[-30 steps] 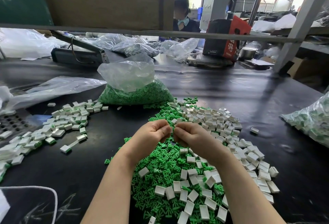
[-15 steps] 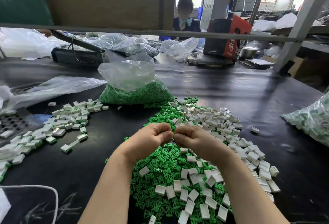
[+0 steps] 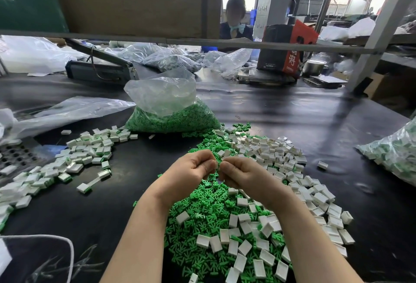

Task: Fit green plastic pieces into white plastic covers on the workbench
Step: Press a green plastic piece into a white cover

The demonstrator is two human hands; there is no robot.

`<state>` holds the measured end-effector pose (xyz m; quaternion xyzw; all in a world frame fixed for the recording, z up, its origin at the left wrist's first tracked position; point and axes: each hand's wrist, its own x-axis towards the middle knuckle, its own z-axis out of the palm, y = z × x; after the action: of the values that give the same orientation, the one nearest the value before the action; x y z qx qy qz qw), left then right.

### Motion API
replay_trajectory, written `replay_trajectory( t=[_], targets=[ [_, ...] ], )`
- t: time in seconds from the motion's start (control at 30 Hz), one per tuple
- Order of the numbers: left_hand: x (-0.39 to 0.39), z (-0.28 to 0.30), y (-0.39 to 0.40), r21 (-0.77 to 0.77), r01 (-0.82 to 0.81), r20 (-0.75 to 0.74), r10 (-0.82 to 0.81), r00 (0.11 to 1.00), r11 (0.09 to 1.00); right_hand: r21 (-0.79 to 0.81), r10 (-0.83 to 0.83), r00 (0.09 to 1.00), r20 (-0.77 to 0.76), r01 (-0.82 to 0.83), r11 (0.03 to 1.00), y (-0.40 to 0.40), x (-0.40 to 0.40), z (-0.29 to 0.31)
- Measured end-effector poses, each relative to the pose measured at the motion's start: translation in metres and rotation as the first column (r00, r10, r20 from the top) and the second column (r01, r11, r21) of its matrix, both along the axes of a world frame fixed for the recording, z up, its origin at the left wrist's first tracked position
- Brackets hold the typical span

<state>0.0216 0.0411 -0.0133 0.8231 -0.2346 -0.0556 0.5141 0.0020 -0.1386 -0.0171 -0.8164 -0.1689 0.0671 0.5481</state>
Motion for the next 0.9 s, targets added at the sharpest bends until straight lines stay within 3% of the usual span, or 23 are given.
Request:
replay_trajectory(
  t=[0.27, 0.53, 0.77, 0.9],
  targets=[
    [0.0014, -0.0024, -0.0021, 0.011, 0.000, -0.024, 0.001, 1.000, 1.000, -0.029, -0.026, 0.999, 0.024, 0.027, 0.999, 0.0029, 0.0033, -0.0025],
    [0.0002, -0.0019, -0.0002, 0.092, 0.031, -0.061, -0.025, 0.998, 0.995, -0.229, 0.045, 0.998, 0.051, -0.033, 0.973, -0.0019, 0.0001, 0.0001],
    [-0.0012, 0.0001, 0.0008, 0.093, 0.044, -0.058, -0.039, 0.998, 0.995, -0.229, 0.048, 0.999, 0.023, -0.041, 0.973, -0.0018, -0.0009, 0.0006],
    [-0.0019, 0.0013, -0.0011, 0.039, 0.022, -0.037, -0.020, 0.999, 0.999, -0.111, 0.021, 1.000, -0.003, -0.021, 0.994, 0.0007, 0.0010, 0.0006]
  ],
)
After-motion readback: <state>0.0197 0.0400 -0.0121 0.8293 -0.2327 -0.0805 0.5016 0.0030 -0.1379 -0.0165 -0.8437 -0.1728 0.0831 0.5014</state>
